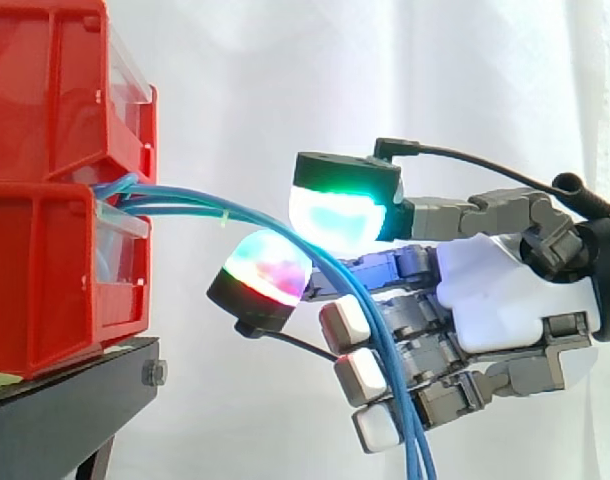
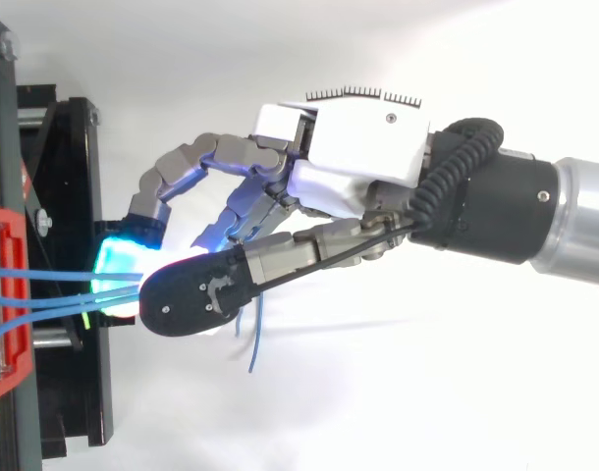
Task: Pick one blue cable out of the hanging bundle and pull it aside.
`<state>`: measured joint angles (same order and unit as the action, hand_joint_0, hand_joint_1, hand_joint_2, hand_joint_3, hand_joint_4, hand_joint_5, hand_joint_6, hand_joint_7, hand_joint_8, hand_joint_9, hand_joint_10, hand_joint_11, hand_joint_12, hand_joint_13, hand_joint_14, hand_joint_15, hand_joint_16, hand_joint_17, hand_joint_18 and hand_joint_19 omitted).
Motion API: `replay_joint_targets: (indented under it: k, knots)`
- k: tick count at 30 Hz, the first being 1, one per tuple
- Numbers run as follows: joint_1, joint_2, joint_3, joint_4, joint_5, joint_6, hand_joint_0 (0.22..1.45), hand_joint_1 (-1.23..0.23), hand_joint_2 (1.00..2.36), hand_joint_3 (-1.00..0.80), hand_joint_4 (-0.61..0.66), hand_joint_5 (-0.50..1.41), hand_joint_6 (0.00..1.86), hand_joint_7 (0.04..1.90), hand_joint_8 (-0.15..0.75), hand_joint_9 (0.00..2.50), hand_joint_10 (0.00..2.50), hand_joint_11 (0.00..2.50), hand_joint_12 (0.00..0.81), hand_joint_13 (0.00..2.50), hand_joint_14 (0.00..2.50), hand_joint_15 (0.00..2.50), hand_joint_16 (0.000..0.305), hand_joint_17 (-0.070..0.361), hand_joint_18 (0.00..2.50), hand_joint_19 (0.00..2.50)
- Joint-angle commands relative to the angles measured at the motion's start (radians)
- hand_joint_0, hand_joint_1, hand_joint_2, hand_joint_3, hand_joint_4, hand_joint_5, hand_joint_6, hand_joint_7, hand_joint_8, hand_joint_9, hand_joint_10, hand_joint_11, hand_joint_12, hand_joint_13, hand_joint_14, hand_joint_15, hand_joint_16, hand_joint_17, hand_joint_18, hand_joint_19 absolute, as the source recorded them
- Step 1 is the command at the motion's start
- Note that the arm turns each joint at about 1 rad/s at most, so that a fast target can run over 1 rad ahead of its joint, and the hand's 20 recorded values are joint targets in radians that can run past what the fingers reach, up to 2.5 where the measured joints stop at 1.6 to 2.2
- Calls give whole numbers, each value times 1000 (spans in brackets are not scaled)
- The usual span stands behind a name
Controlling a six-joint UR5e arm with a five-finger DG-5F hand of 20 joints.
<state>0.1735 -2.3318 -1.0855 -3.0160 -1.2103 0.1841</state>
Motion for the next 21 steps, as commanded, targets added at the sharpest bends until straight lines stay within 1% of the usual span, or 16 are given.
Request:
replay_joint_targets:
  k: [1,3,4,5,6,7,9,12,13,15,16,17,18,20,21]
  knots:
    - [-2,0,1,-7,0,0,617,-755,1010,-82,-52,-142,915,784,275,1070,23,773,356,1030,22,644,58,130,862,537]
    - [-2,0,1,-10,0,0,625,-765,1012,-74,-76,-143,918,796,272,1067,19,776,347,1021,23,644,57,128,854,542]
    - [-2,0,1,-10,0,0,632,-776,1011,-50,-122,-144,920,833,270,1063,21,784,344,1021,23,641,56,127,854,533]
    - [-2,0,1,-12,0,0,665,-804,1006,40,-205,-149,951,823,272,1065,22,772,344,1021,23,635,56,127,861,530]
    - [-3,0,1,-17,-3,0,673,-806,1005,60,-222,-150,956,832,270,1065,21,775,341,1022,22,631,56,126,860,529]
    - [-3,0,1,-20,-5,0,689,-806,1004,98,-261,-153,961,883,260,1064,21,778,336,1020,23,633,55,124,849,538]
    - [-6,0,1,-21,-8,0,700,-810,1004,118,-280,-156,969,862,253,1059,19,780,334,1019,21,636,54,121,845,538]
    - [-8,0,3,-18,-15,0,713,-828,1012,43,-298,-167,966,817,225,1033,22,790,318,999,24,649,50,113,813,546]
    - [-9,0,4,-18,-18,0,725,-846,1017,-30,-312,-176,957,793,212,1017,24,799,300,973,25,652,47,106,784,548]
    - [-12,0,7,-21,-28,0,734,-862,1022,-79,-326,-177,952,773,203,1003,23,813,296,966,26,652,46,103,767,533]
    - [-12,2,9,-23,-32,-2,753,-880,1022,-137,-316,-181,958,831,202,998,24,801,289,954,25,639,46,102,764,523]
    - [-12,2,12,-24,-34,-2,787,-896,1019,-253,-315,-177,961,851,197,1000,21,805,284,954,25,637,45,100,756,524]
    - [-16,5,15,-29,-40,-6,792,-901,1019,-273,-321,-176,961,849,196,1002,23,796,287,955,25,643,44,100,755,519]
    - [-17,6,18,-35,-41,-15,817,-919,1010,-387,-321,-168,963,875,197,1005,23,795,284,956,23,637,44,98,759,513]
    - [-19,6,21,-40,-41,-18,818,-924,1009,-396,-319,-167,963,878,194,1008,23,789,284,957,23,631,44,98,760,510]
